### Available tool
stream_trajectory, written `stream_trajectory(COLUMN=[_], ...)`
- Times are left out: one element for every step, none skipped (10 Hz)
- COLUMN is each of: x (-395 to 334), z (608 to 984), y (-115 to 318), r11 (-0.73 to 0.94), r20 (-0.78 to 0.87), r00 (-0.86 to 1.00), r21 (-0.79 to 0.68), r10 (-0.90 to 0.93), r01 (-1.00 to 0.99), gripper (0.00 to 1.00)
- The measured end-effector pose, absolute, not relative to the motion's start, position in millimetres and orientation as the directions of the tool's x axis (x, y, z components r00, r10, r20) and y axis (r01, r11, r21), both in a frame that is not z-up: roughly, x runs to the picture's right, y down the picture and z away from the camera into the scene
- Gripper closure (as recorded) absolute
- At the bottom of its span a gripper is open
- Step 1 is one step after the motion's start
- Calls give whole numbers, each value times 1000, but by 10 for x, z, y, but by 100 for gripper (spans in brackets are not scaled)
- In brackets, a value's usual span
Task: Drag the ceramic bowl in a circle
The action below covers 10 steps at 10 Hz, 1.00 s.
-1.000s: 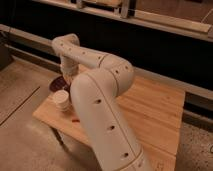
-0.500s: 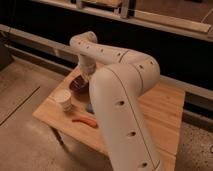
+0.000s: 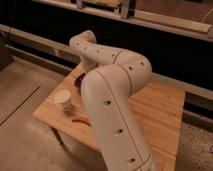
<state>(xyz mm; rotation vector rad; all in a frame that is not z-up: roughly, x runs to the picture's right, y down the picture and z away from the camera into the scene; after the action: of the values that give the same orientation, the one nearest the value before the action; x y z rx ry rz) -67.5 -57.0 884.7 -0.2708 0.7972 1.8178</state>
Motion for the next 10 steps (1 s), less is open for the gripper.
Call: stream_trajectory(x=[-748, -839, -947, -1039, -1122, -1229, -1345, -1497, -1635, -1802], z=[8906, 8966, 9025, 9059, 9077, 9093, 9098, 9095, 9085, 9046], y=[-592, -615, -641, -657, -665, -670, -662, -628, -583, -519], r11=[-174, -154, -133, -117, -106, -89, -68, -44, -21, 5], r20=[-536, -539, -541, -545, -550, -555, -559, -566, -573, -582], r00=[-375, -354, -329, -309, -292, -268, -239, -207, -176, -138], r21=[387, 380, 369, 358, 345, 327, 310, 287, 266, 237], r10=[756, 765, 774, 779, 783, 788, 794, 798, 800, 801], r01=[-905, -912, -920, -926, -933, -941, -948, -957, -964, -971], gripper=[81, 81, 81, 81, 81, 81, 81, 81, 81, 81])
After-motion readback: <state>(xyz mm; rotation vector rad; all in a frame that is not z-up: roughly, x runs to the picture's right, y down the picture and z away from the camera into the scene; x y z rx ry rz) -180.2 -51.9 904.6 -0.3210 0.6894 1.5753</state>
